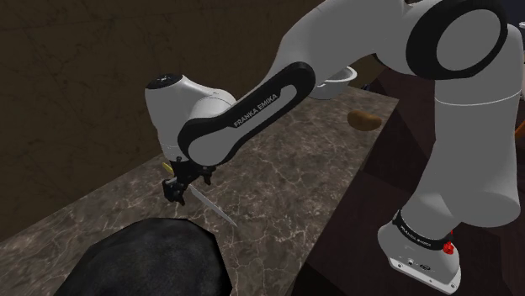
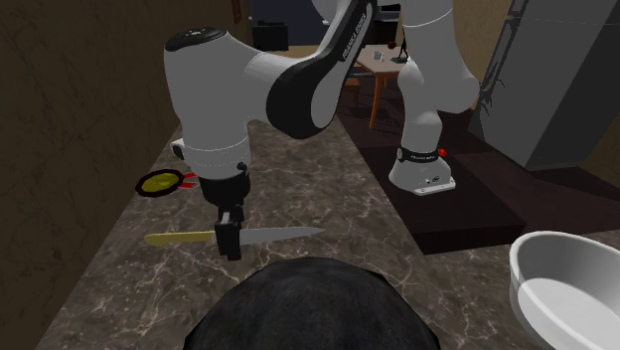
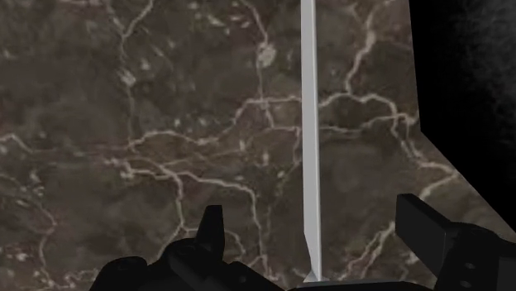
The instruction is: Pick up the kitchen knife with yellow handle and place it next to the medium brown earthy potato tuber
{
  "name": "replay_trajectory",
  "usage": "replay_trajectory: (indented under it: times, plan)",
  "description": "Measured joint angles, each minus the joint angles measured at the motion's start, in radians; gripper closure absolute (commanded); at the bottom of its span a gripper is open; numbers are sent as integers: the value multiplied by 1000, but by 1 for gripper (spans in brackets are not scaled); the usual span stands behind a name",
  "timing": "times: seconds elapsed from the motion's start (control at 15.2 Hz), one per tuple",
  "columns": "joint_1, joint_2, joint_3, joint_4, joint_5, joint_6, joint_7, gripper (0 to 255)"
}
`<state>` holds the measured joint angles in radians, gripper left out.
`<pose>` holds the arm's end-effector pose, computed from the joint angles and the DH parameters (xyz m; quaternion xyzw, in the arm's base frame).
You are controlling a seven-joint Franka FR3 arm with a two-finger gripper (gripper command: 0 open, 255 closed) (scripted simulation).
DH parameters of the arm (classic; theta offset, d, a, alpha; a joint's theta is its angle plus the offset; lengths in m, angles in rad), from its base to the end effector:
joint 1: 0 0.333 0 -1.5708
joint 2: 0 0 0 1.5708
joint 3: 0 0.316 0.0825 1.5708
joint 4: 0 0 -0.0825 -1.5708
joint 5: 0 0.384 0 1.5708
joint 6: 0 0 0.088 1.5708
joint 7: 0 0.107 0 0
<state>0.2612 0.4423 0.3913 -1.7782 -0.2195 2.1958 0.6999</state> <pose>0.5351 0.3723 0.3263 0.9997 0.0226 0.0105 0.0011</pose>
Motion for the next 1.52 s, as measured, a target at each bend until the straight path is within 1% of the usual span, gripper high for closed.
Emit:
replay_trajectory:
  times: [0.07,0.13,0.86,1.52]
  plan:
    - [0,0,0,0,0,0,0,0]
    - [0,0,0,0,0,0,0,255]
    - [0,-2,1,3,1,-5,-1,255]
    - [-8,-59,16,58,33,-112,-21,255]
